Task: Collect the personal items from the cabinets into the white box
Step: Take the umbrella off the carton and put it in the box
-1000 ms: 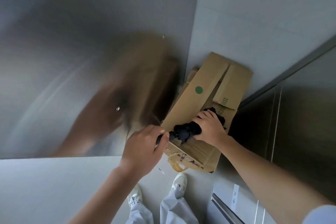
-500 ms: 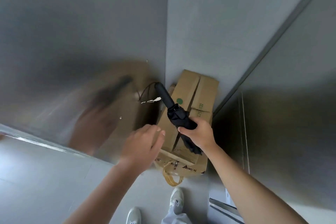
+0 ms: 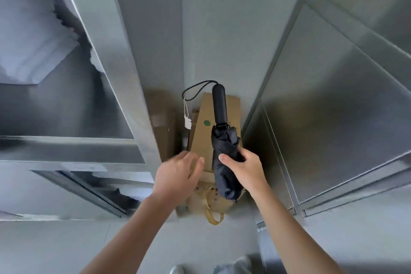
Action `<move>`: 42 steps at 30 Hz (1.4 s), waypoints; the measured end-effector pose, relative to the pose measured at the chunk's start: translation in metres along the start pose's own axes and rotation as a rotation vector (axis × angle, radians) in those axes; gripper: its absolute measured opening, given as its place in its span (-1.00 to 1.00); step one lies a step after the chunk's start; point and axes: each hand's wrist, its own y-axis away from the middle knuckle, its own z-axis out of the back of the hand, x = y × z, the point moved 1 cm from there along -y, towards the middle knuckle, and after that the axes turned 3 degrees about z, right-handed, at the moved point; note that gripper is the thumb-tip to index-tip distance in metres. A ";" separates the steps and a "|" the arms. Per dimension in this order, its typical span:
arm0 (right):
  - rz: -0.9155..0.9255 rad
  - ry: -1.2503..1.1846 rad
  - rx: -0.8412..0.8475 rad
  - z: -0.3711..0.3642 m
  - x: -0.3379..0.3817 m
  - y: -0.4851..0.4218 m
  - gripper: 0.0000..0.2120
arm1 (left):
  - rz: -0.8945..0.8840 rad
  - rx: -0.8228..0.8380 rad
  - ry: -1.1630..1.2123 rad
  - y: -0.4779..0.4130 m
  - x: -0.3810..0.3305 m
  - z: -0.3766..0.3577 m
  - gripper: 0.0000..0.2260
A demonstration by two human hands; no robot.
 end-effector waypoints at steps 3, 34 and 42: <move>0.017 -0.061 -0.025 0.001 0.014 0.029 -0.66 | -0.009 -0.044 -0.015 0.020 -0.003 0.011 -0.56; 0.355 -0.078 0.739 -0.185 0.079 0.299 -0.82 | 0.666 -0.467 -0.258 0.430 0.066 0.128 -0.63; 0.375 -0.060 1.070 -0.348 0.109 0.496 -0.79 | 0.941 -0.499 -0.486 0.659 0.151 0.204 -0.57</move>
